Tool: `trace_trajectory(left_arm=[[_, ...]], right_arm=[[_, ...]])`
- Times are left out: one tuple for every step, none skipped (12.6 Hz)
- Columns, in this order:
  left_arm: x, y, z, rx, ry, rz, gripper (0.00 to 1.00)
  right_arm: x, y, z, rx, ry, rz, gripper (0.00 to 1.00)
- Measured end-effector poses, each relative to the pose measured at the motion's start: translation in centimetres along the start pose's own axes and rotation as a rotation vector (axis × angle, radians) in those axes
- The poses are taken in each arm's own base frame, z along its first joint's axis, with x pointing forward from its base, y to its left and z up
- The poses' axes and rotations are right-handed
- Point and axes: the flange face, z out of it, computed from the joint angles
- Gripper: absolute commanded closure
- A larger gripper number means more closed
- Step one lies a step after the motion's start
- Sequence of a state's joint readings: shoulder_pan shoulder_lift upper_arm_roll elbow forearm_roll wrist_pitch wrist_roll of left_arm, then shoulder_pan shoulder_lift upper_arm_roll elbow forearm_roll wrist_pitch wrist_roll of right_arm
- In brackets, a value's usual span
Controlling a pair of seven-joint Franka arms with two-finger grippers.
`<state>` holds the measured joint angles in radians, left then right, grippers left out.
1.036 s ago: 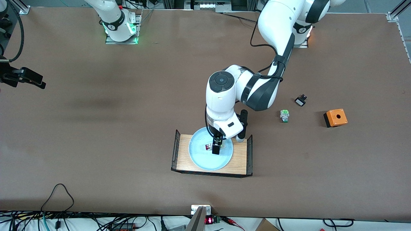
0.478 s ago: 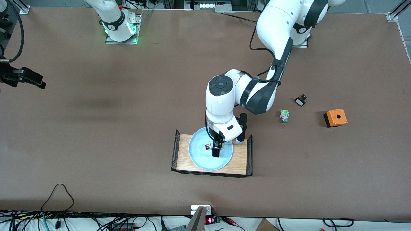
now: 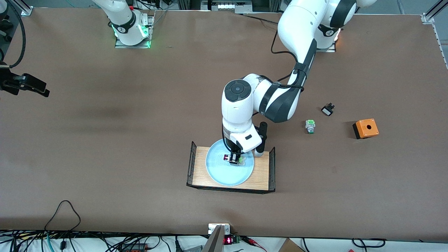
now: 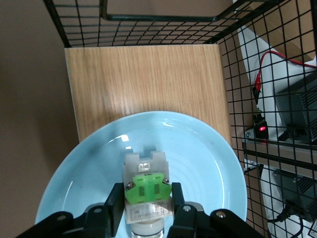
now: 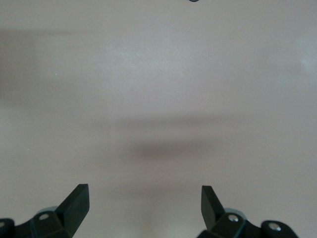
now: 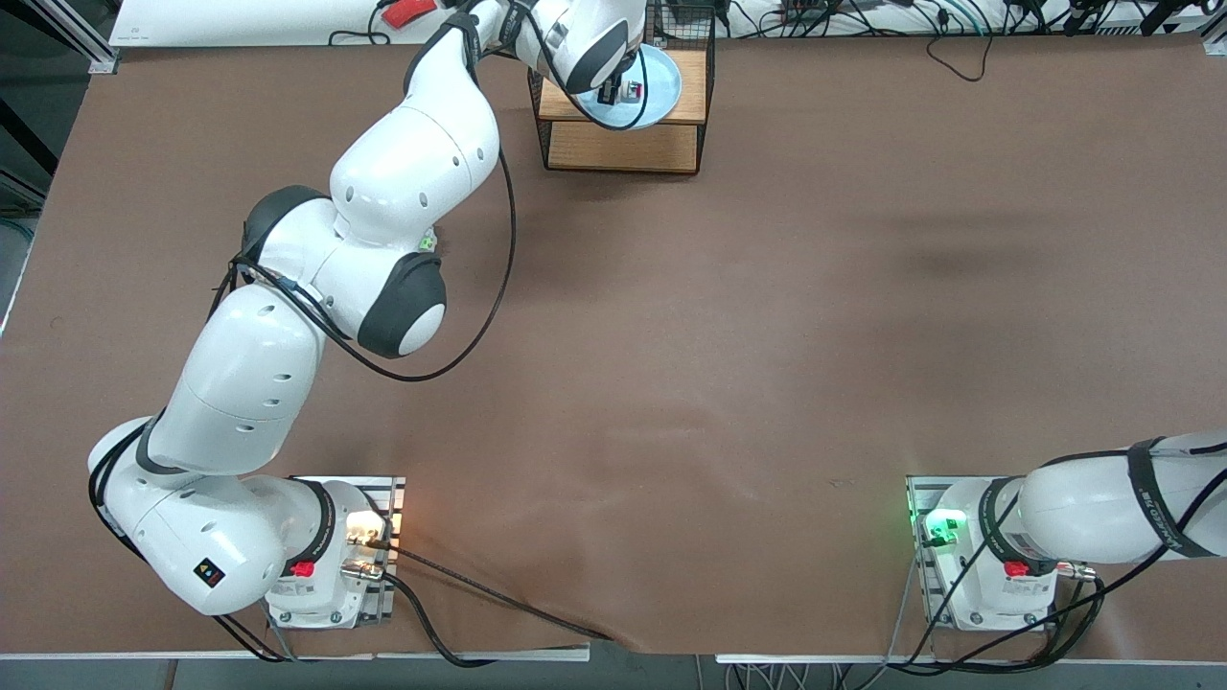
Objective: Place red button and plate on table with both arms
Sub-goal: 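Lower and grasp the green-and-white button on the plate with the left gripper, then lift and carry the button toward the orange box with the left gripper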
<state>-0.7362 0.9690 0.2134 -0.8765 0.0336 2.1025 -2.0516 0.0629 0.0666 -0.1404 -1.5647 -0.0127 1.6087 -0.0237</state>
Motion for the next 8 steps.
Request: trace_trajectory(left_arm=[[0.0, 0.0, 0.0, 0.000, 0.000, 0.000, 0.91], [0.0, 0.0, 0.0, 0.000, 0.001, 0.001, 0.91], [0.0, 0.0, 0.0, -0.002, 0.004, 0.001, 0.92], [0.3, 0.2, -0.1, -0.007, 0.009, -0.001, 0.93], [0.5, 0.6, -0.6, -0.019, 0.012, -0.005, 0.94], [1.0, 1.1, -1.5, -0.036, 0.016, -0.010, 0.96], [1.6, 1.8, -2.6, -0.053, 0.020, -0.015, 0.98], [2.1, 2.2, -3.9, -0.061, 0.023, -0.020, 0.98]], right_arm=[[0.0, 0.0, 0.0, 0.000, 0.000, 0.000, 0.00], [0.0, 0.0, 0.0, 0.000, 0.000, 0.000, 0.00], [0.0, 0.0, 0.0, 0.000, 0.000, 0.000, 0.00], [0.0, 0.0, 0.0, 0.000, 0.000, 0.000, 0.00], [0.0, 0.0, 0.0, 0.000, -0.001, 0.000, 0.00], [0.0, 0.0, 0.0, 0.000, -0.001, 0.000, 0.00], [0.0, 0.0, 0.0, 0.000, -0.001, 0.000, 0.00], [0.0, 0.0, 0.0, 0.000, -0.001, 0.000, 0.00]])
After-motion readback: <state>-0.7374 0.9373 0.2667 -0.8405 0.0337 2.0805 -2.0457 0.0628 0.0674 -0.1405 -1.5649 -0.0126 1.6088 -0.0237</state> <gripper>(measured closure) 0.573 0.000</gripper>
